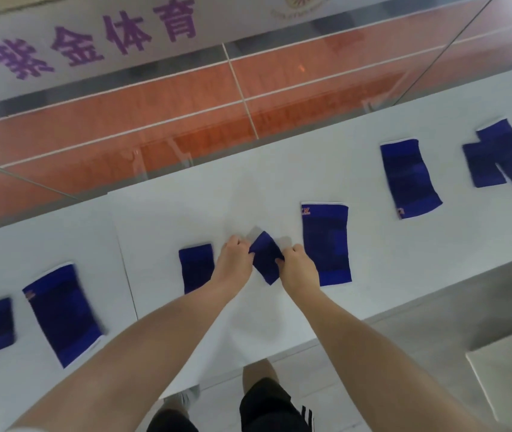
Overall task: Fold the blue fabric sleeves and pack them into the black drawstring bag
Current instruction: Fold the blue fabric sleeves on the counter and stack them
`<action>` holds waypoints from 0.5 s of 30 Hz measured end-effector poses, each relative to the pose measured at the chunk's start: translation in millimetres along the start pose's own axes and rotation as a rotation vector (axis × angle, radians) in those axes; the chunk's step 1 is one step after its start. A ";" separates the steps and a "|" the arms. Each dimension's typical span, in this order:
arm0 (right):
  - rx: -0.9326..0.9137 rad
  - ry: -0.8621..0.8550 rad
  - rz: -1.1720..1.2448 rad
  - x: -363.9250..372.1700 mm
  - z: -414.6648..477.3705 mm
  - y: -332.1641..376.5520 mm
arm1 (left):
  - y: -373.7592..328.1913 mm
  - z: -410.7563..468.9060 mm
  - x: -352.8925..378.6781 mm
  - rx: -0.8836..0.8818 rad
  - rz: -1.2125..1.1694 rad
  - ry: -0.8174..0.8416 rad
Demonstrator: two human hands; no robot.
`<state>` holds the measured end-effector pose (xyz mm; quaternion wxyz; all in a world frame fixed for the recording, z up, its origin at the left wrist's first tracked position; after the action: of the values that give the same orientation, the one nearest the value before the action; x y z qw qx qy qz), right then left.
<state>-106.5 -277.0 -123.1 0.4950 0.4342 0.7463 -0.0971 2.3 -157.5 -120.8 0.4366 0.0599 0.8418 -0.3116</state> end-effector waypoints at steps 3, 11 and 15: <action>-0.032 0.036 -0.043 -14.6 -6.3 13.3 | 12.3 -13.9 -21.3 -0.044 -0.069 0.044; -0.166 0.253 0.013 -17.2 -38.2 131.6 | 108.0 -64.8 -111.8 -0.123 -0.257 0.005; -0.238 0.348 0.006 18.6 -62.8 224.4 | 193.5 -101.0 -164.4 -0.152 -0.229 -0.077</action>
<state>16.9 -95.0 -43.6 0.4068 0.3852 0.8255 0.0695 104.5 83.5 -42.3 0.4337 -0.0819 0.8469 -0.2967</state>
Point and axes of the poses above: each hand's wrist, its own z-axis towards the middle knuckle, its own x-axis out of the palm, y = z × x, the point moved 5 cm from there along z, towards the middle knuckle, and after that the axes turned 3 degrees about -y, right-handed, at the moved point
